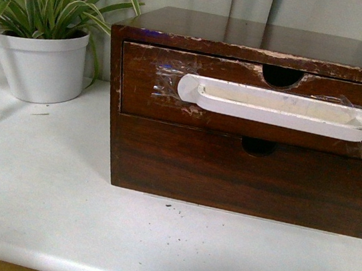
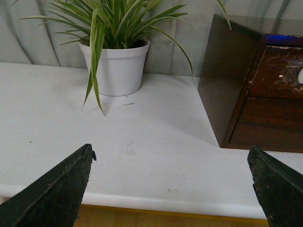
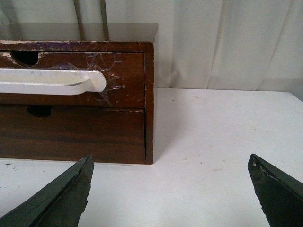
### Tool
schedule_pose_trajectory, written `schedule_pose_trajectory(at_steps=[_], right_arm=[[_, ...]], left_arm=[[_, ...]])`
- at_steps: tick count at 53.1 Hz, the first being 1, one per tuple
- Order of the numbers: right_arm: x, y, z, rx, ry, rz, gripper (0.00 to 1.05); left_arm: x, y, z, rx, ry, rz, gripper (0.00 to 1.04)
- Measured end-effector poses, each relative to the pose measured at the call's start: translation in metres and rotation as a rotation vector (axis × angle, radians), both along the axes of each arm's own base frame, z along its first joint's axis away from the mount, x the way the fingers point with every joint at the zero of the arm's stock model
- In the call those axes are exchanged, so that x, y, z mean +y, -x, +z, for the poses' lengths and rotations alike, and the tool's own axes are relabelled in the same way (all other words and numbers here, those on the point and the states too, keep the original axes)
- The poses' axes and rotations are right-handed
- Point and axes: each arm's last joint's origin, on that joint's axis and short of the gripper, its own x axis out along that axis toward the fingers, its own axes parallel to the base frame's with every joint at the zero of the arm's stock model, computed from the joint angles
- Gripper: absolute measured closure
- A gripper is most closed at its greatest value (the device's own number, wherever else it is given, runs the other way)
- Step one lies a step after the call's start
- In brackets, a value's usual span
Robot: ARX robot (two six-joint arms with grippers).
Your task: Open drawer
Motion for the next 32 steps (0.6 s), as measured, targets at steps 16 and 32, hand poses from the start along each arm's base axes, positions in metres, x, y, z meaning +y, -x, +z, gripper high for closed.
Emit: schedule_pose_trajectory(at_steps=[16,32], right_arm=[[0.0,0.0,0.0,0.0,0.0,0.0,0.09],[0.0,0.0,0.0,0.0,0.0,0.0,0.09]], left_arm=[[0.0,0.0,0.0,0.0,0.0,0.0,0.06],[0.0,0.0,0.0,0.0,0.0,0.0,0.06]])
